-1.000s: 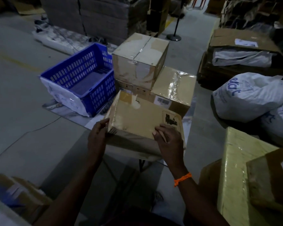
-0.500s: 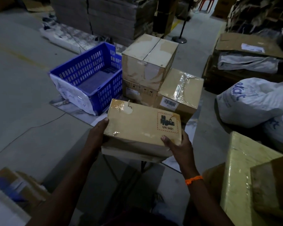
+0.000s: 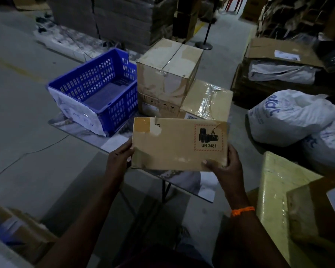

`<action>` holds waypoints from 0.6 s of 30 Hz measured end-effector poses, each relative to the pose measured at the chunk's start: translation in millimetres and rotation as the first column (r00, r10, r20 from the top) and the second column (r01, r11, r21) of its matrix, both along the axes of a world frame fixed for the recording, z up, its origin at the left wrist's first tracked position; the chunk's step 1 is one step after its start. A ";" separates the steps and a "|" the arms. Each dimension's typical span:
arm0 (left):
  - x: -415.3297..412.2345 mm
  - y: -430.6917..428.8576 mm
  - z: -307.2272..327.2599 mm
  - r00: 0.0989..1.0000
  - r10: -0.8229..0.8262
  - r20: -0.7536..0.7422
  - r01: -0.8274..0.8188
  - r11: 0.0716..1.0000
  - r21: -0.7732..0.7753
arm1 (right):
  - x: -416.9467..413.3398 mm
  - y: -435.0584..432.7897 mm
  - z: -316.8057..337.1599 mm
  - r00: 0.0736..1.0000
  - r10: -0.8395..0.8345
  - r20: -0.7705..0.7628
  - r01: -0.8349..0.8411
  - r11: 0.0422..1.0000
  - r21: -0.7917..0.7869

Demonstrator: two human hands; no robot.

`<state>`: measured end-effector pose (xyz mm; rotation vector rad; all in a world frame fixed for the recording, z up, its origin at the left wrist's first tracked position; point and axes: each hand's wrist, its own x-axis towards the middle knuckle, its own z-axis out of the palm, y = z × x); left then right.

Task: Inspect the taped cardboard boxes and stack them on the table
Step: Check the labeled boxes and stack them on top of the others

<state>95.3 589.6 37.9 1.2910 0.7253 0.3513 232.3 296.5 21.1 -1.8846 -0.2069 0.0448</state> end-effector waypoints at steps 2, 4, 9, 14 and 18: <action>-1.9 -6.1 -5.2 1.000 -0.030 -0.002 0.030 1.000 0.006 | -1.0 -10.8 -5.8 1.000 -0.012 -0.016 0.012 0.999 0.034; -5.5 -12.2 -13.4 0.998 -0.056 -0.010 0.057 0.998 0.010 | -4.1 -19.2 -13.7 0.999 -0.037 -0.034 0.038 0.998 0.058; -16.0 -16.6 -41.5 0.995 -0.088 -0.056 0.086 0.995 -0.046 | -16.0 -32.1 -38.5 0.993 -0.066 -0.098 0.071 0.996 0.054; -22.7 -24.1 -53.9 0.989 -0.130 -0.074 0.132 0.991 0.022 | -34.7 -50.9 -69.1 0.978 -0.082 -0.190 0.087 0.996 0.018; -37.5 -31.8 -61.3 0.977 -0.152 -0.147 0.162 0.985 0.054 | -52.5 -67.3 -94.3 0.953 -0.076 -0.294 0.070 0.997 -0.033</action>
